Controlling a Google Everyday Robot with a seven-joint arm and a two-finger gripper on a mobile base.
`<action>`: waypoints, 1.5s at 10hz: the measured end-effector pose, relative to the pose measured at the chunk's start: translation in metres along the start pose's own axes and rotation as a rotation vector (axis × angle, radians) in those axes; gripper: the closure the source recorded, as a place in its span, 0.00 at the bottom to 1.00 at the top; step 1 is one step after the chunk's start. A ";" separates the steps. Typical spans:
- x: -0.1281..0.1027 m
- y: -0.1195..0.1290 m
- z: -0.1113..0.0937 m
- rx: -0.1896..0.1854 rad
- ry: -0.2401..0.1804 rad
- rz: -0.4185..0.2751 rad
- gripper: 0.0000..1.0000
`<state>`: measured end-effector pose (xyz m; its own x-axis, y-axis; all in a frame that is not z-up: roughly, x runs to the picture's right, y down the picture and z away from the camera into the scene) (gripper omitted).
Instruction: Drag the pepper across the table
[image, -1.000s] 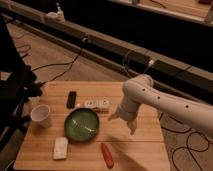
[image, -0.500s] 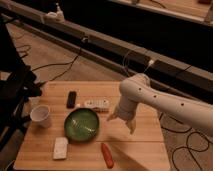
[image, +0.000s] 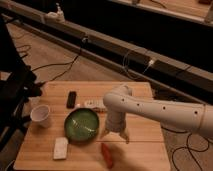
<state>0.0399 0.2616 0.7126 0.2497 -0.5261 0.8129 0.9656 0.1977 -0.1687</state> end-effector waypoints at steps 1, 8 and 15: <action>-0.009 -0.006 0.014 0.013 -0.028 -0.007 0.23; -0.022 0.003 0.080 0.014 -0.118 0.054 0.33; -0.009 0.009 0.080 0.024 -0.106 0.132 0.98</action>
<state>0.0405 0.3347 0.7483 0.3643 -0.4045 0.8389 0.9225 0.2801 -0.2656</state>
